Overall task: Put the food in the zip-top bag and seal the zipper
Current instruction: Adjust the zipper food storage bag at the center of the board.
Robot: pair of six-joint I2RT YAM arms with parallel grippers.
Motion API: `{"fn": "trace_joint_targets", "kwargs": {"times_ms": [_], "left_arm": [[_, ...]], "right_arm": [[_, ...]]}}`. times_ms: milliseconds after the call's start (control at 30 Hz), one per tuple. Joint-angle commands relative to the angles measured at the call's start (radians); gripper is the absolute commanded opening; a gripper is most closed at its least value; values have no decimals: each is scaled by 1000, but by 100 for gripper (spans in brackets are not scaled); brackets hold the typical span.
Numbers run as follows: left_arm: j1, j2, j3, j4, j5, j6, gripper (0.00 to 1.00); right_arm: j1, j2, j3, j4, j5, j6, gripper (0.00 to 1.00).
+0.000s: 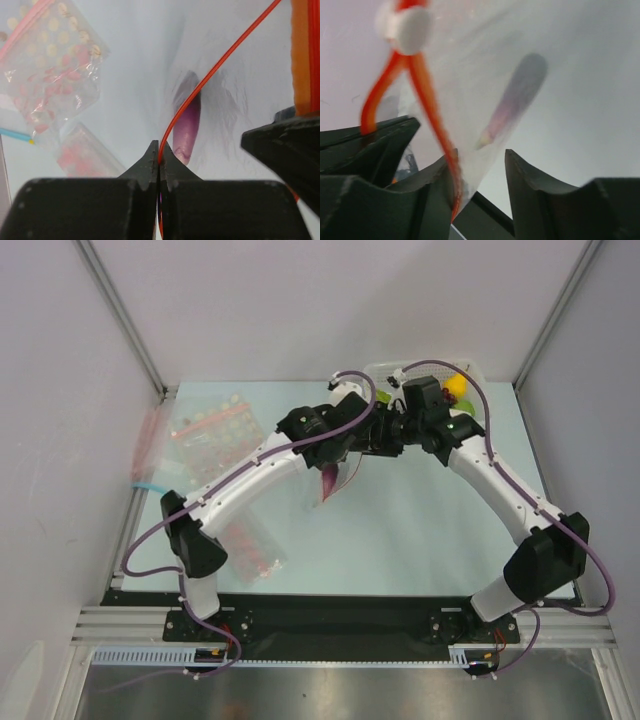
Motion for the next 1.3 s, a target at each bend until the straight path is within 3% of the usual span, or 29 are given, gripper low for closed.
{"fn": "trace_joint_targets", "kwargs": {"times_ms": [0,133,267,433,600,800,967,1267], "left_arm": [[30,-119,-87,48,-27,-15,0],[60,-90,-142,106,45,-8,0],[74,-13,-78,103,64,15,0],[111,42,-24,112,100,51,0],[143,51,-33,162,137,80,0],[145,47,-43,204,167,115,0],[145,39,-50,218,177,133,0],[145,4,-92,228,168,156,0]], "right_arm": [[-4,38,64,58,13,16,50],[-17,78,90,1,44,-16,66],[-42,82,79,-8,44,-27,81],[-85,6,4,101,-58,-15,89],[-160,-69,-49,182,-73,-20,89],[-263,-97,-79,199,38,-9,84],[-333,10,19,126,180,-42,80],[-363,341,305,72,357,-69,69]]}}
